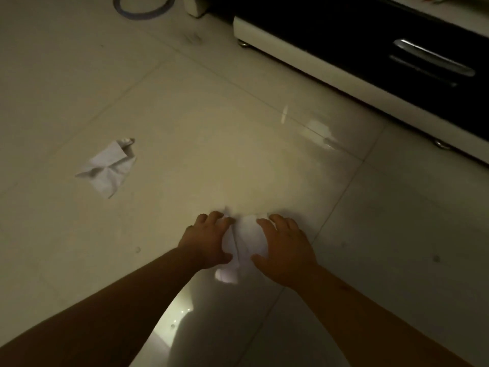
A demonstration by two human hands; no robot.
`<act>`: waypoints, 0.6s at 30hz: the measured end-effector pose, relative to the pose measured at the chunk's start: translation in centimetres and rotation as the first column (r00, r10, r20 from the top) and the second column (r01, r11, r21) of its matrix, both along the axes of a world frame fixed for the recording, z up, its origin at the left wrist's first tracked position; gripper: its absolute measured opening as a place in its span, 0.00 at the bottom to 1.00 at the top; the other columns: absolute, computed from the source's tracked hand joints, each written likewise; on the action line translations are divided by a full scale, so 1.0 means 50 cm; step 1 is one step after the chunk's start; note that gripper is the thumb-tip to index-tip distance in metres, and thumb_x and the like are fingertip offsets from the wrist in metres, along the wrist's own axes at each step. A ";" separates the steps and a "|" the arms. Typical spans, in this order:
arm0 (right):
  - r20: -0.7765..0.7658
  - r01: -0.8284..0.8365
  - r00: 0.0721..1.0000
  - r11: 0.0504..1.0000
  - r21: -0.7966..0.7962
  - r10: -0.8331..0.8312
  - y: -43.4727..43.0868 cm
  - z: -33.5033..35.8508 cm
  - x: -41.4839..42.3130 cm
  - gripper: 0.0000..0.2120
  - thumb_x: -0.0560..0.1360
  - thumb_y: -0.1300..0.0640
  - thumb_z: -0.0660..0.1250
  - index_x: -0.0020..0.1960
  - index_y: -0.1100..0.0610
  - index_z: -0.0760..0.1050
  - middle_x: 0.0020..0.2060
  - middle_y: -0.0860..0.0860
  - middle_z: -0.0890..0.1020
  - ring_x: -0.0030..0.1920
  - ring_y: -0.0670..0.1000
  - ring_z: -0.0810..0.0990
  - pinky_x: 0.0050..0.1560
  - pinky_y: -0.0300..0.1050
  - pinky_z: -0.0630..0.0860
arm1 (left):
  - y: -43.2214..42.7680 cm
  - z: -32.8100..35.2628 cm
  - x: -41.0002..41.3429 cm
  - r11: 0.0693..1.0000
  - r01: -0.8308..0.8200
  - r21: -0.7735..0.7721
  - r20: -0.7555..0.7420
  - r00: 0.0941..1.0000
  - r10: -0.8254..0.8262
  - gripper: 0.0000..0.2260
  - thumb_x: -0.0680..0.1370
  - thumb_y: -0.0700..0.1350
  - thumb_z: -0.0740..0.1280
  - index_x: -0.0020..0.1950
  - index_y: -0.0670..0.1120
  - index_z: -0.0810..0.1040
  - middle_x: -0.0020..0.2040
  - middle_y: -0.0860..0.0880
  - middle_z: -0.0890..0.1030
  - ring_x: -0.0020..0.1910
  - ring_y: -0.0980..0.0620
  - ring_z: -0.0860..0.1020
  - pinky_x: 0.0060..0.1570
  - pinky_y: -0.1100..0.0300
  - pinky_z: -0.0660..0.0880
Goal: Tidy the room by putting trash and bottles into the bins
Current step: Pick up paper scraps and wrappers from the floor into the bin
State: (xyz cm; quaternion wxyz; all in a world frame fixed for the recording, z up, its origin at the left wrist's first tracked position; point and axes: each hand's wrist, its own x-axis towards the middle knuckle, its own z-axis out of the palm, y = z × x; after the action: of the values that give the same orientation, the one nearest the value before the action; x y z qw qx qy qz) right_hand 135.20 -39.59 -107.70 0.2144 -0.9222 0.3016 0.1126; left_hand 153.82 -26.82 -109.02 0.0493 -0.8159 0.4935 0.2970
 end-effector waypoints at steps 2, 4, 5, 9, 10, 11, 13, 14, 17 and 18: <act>0.005 0.006 1.000 1.000 -0.007 -0.006 0.000 -0.025 -0.002 0.40 0.69 0.32 0.62 0.75 0.44 0.54 0.75 0.52 0.62 0.72 0.58 0.61 0.68 0.57 0.65 | -0.002 -0.039 -0.005 1.000 0.001 -0.012 0.015 1.000 -0.001 0.46 0.60 0.69 0.72 0.75 0.63 0.57 0.74 0.49 0.60 0.69 0.41 0.62 0.59 0.43 0.75; 0.016 0.012 1.000 1.000 -0.012 -0.012 0.000 -0.036 -0.006 0.40 0.69 0.33 0.62 0.75 0.44 0.54 0.76 0.52 0.61 0.73 0.58 0.60 0.69 0.57 0.65 | 0.005 -0.062 -0.011 0.999 -0.002 -0.036 0.050 0.999 0.004 0.47 0.58 0.70 0.71 0.74 0.63 0.58 0.73 0.49 0.60 0.68 0.41 0.61 0.59 0.43 0.75; 0.019 0.019 1.000 1.000 -0.012 -0.019 0.001 -0.037 -0.008 0.40 0.68 0.33 0.63 0.75 0.44 0.54 0.76 0.52 0.60 0.73 0.58 0.59 0.69 0.57 0.66 | 0.011 -0.069 -0.012 0.998 -0.012 -0.054 0.050 0.999 0.015 0.46 0.58 0.69 0.71 0.74 0.62 0.59 0.71 0.49 0.61 0.67 0.41 0.61 0.58 0.43 0.75; 0.005 0.027 1.000 1.000 -0.015 -0.027 0.004 -0.035 -0.021 0.40 0.68 0.33 0.62 0.76 0.44 0.54 0.76 0.52 0.60 0.74 0.58 0.58 0.71 0.56 0.64 | 0.030 -0.074 -0.007 0.992 -0.039 -0.119 -0.022 0.999 0.037 0.35 0.64 0.62 0.73 0.69 0.56 0.68 0.64 0.48 0.68 0.62 0.41 0.66 0.56 0.47 0.75; -0.003 0.024 1.000 1.000 -0.013 -0.024 0.004 -0.035 -0.022 0.41 0.68 0.33 0.62 0.76 0.43 0.54 0.76 0.52 0.60 0.74 0.58 0.58 0.71 0.56 0.63 | 0.033 -0.073 -0.005 0.990 -0.056 -0.128 -0.038 0.998 0.051 0.32 0.66 0.60 0.73 0.67 0.54 0.71 0.62 0.48 0.70 0.60 0.42 0.68 0.56 0.49 0.74; -0.011 0.020 1.000 1.000 -0.009 -0.020 0.005 -0.036 -0.022 0.41 0.68 0.33 0.62 0.76 0.43 0.53 0.76 0.52 0.60 0.74 0.58 0.58 0.71 0.56 0.63 | 0.035 -0.072 -0.003 0.988 -0.080 -0.133 -0.055 0.996 0.073 0.28 0.67 0.58 0.74 0.65 0.53 0.73 0.61 0.48 0.72 0.58 0.42 0.70 0.55 0.50 0.73; -0.007 0.011 1.000 1.000 -0.003 -0.011 0.005 -0.039 -0.016 0.41 0.67 0.33 0.62 0.76 0.43 0.53 0.76 0.51 0.61 0.73 0.58 0.59 0.70 0.56 0.64 | 0.040 -0.067 0.001 0.979 -0.136 -0.151 -0.101 0.987 0.121 0.24 0.68 0.56 0.74 0.62 0.53 0.75 0.58 0.49 0.74 0.56 0.43 0.73 0.54 0.53 0.72; 0.001 0.004 1.000 1.000 -0.001 -0.004 0.006 -0.043 -0.011 0.42 0.67 0.33 0.63 0.76 0.42 0.54 0.75 0.51 0.61 0.73 0.58 0.60 0.69 0.56 0.65 | 0.043 -0.062 0.005 0.973 -0.157 -0.168 -0.124 0.983 0.137 0.23 0.68 0.56 0.74 0.62 0.53 0.75 0.57 0.49 0.74 0.55 0.44 0.75 0.53 0.55 0.72; -0.010 -0.029 1.000 0.999 0.030 0.029 0.013 -0.064 0.012 0.44 0.65 0.32 0.65 0.76 0.42 0.54 0.76 0.49 0.60 0.73 0.57 0.60 0.69 0.55 0.64 | 0.058 -0.048 0.017 0.957 -0.190 -0.221 -0.176 0.972 0.153 0.24 0.68 0.54 0.74 0.62 0.53 0.76 0.56 0.50 0.74 0.53 0.47 0.76 0.52 0.56 0.74; -0.018 -0.043 0.999 0.998 0.039 0.044 0.018 -0.071 0.020 0.45 0.65 0.32 0.66 0.76 0.42 0.54 0.76 0.49 0.60 0.73 0.56 0.60 0.69 0.55 0.64 | 0.066 -0.043 0.021 0.950 -0.203 -0.236 -0.193 0.968 0.159 0.24 0.68 0.54 0.75 0.62 0.53 0.76 0.56 0.51 0.74 0.53 0.48 0.76 0.52 0.57 0.74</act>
State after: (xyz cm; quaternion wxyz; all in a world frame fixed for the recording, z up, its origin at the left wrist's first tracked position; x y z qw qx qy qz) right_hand 136.21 -38.67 -111.27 0.2269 -0.9231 0.2812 0.1319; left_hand 154.85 -23.53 -111.19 -0.1257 -0.8288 0.4526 0.3039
